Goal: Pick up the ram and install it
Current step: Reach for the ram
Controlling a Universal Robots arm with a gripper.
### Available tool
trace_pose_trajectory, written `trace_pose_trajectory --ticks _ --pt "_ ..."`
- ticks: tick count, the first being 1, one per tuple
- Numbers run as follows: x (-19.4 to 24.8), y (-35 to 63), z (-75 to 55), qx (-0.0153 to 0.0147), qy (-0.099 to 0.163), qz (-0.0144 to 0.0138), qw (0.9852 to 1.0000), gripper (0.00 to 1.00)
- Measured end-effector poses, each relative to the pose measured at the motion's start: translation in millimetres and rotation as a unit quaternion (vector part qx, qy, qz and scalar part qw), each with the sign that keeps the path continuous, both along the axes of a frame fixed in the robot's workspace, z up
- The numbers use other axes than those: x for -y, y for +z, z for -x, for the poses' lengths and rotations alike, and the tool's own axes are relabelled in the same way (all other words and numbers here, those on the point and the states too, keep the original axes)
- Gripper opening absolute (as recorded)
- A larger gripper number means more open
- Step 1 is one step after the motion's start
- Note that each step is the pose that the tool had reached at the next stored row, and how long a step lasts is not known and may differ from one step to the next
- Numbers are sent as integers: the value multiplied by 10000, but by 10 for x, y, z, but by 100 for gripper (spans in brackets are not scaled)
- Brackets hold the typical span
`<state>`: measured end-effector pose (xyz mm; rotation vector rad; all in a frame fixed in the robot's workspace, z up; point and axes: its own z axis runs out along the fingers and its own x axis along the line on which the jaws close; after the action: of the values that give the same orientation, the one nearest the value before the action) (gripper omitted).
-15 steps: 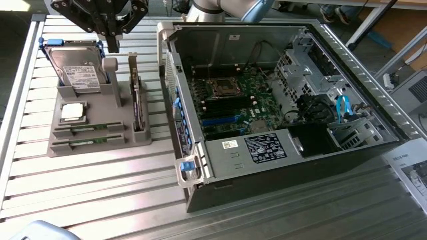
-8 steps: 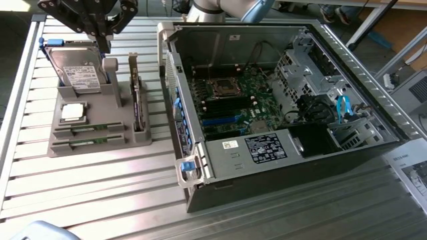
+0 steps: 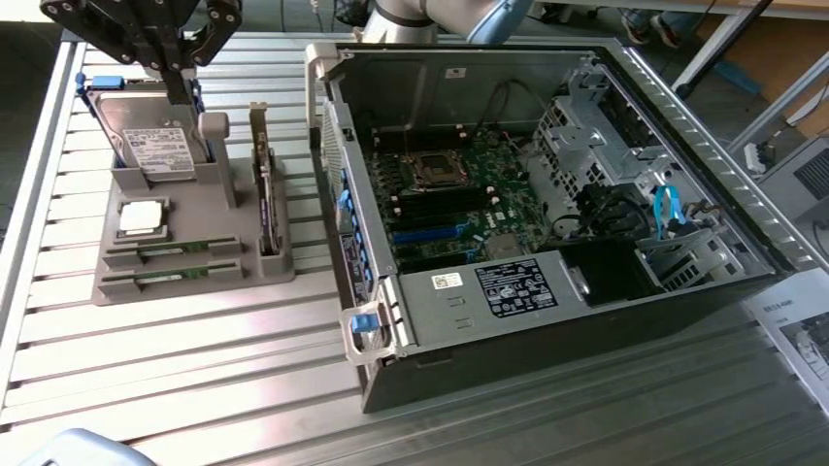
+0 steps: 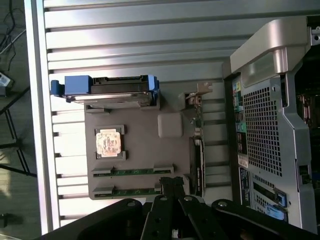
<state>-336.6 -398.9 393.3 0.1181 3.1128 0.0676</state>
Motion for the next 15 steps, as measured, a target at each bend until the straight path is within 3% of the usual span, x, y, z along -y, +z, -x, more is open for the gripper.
trace_pose_trajectory --ticks 15 --pt "0 0 270 -4 0 0 10000 10"
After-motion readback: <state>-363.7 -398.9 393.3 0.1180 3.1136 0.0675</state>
